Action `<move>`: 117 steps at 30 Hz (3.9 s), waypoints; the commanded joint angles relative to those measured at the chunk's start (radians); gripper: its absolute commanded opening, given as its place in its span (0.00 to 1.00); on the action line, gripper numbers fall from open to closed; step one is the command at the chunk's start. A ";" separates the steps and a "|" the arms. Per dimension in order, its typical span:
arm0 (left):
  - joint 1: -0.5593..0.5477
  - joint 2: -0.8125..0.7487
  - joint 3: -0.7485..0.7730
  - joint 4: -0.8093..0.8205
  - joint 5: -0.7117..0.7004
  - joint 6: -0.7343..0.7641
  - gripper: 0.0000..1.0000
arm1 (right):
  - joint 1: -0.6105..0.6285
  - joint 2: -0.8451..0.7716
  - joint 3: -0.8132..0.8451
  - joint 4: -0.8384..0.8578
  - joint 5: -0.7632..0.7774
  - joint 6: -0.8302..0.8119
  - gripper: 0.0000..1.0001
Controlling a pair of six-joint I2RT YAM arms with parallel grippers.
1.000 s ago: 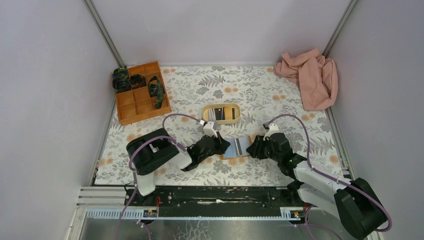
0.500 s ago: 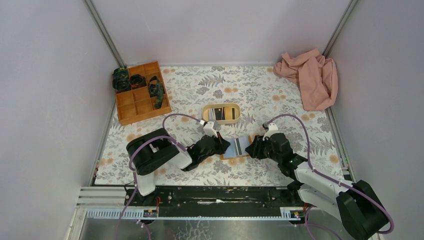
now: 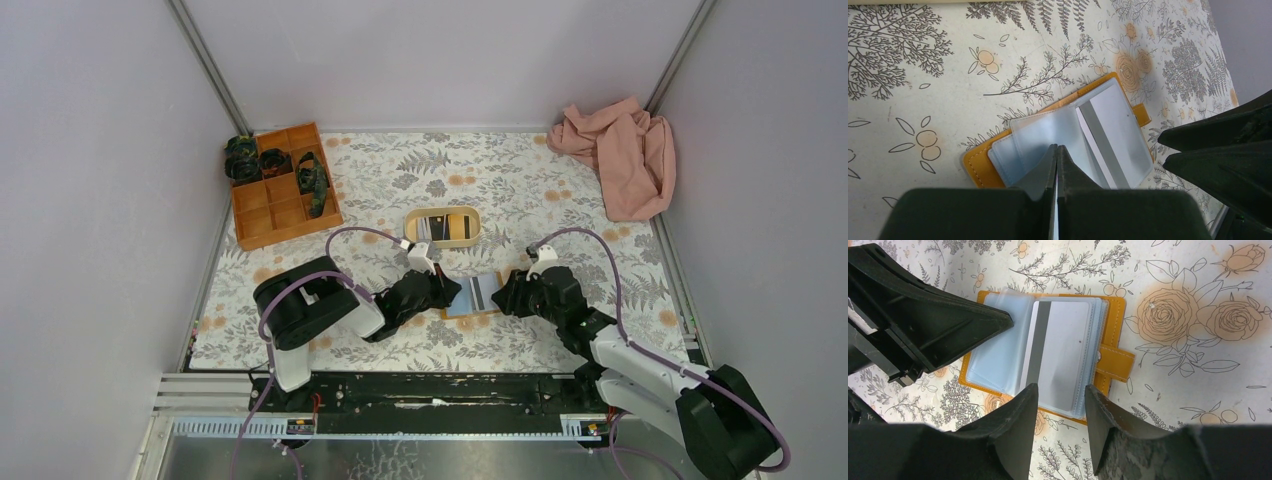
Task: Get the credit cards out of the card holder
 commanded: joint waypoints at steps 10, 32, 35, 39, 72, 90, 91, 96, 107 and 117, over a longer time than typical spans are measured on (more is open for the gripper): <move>-0.009 0.044 -0.005 -0.124 -0.025 0.030 0.00 | 0.018 0.058 0.015 0.061 -0.025 -0.010 0.47; -0.013 0.052 0.013 -0.151 -0.032 0.032 0.00 | 0.042 0.071 0.024 0.054 -0.004 -0.017 0.47; -0.014 0.052 0.013 -0.151 -0.032 0.033 0.00 | 0.043 0.083 0.026 0.059 -0.007 -0.016 0.47; -0.017 0.053 0.016 -0.153 -0.031 0.033 0.00 | 0.044 0.091 0.027 0.065 -0.014 -0.015 0.47; -0.034 0.007 -0.023 -0.109 -0.058 0.049 0.00 | 0.190 0.204 0.204 -0.014 0.026 -0.115 0.05; -0.114 -0.401 -0.005 -0.726 -0.330 -0.100 0.00 | 0.488 0.385 0.372 -0.186 0.417 -0.180 0.00; -0.114 -0.418 -0.020 -0.747 -0.352 -0.121 0.00 | 0.507 0.400 0.384 -0.191 0.439 -0.181 0.00; -0.114 -0.505 -0.107 -0.795 -0.410 -0.224 0.00 | 0.590 0.466 0.437 -0.211 0.493 -0.172 0.20; -0.113 -0.588 -0.175 -0.837 -0.473 -0.285 0.00 | 0.695 0.463 0.422 -0.177 0.476 -0.126 0.37; -0.112 -0.541 -0.178 -0.736 -0.424 -0.254 0.00 | 0.736 0.331 0.375 -0.190 0.481 -0.102 0.56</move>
